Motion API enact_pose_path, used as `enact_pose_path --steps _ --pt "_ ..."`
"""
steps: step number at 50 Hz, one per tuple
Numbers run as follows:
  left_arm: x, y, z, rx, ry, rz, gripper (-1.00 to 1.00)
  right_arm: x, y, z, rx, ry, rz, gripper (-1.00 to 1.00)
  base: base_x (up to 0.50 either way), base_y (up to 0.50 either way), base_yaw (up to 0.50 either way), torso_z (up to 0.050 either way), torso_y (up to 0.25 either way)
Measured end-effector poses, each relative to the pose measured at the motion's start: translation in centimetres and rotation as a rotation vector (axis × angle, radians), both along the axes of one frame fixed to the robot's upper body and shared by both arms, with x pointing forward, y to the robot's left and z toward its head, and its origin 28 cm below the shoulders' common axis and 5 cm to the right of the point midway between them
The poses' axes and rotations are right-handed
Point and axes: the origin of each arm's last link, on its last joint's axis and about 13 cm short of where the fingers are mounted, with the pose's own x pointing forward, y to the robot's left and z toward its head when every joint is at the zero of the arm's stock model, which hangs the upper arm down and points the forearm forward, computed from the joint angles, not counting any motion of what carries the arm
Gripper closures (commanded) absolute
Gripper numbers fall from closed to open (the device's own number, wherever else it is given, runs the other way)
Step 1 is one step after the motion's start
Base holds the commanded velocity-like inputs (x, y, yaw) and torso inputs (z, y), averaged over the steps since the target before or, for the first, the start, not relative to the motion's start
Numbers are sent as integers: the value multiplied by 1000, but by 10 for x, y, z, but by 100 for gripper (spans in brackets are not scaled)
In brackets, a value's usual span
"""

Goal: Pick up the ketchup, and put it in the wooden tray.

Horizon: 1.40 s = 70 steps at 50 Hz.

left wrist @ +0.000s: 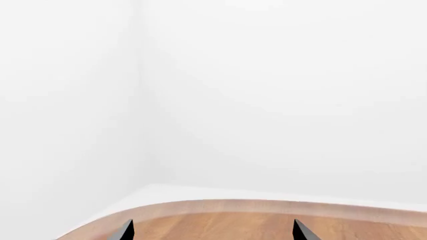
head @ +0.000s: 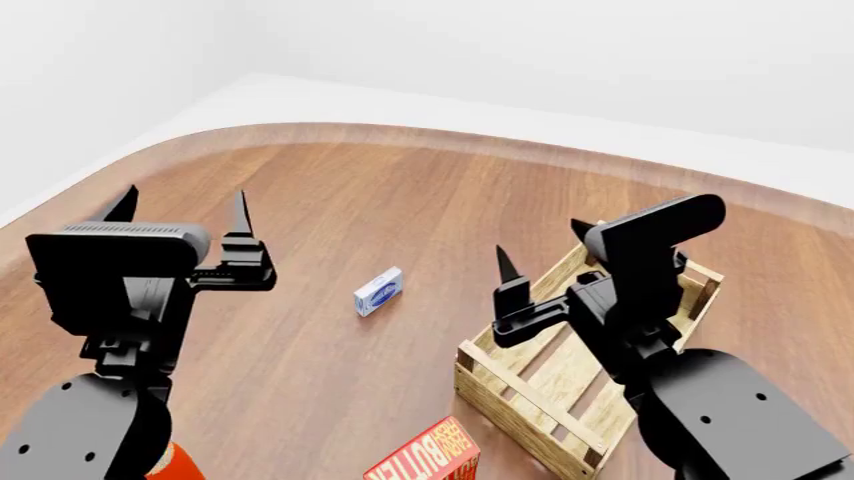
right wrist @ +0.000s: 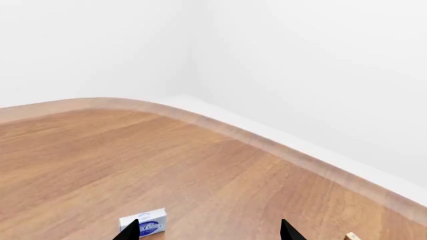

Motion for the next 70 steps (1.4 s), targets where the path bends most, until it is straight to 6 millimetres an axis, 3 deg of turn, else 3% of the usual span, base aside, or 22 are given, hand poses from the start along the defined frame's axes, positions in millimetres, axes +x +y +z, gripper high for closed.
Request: enact_pose_path --steps 14,35,50,70 --pt "-15 26 -4 48 55 44 -100 -1 -2 7 3 -19 0 -100 0 0 0 0 0" --pt "-57 58 -34 74 248 31 -100 -3 -4 33 -44 -77 -26 -100 0 0 0 0 0" --pt "-87 68 -52 57 329 5 -100 -8 -5 49 -74 -105 -55 -100 0 0 0 0 0" --pt "-108 70 -68 31 401 -28 -100 -15 -6 58 -97 -113 -80 -100 0 0 0 0 0"
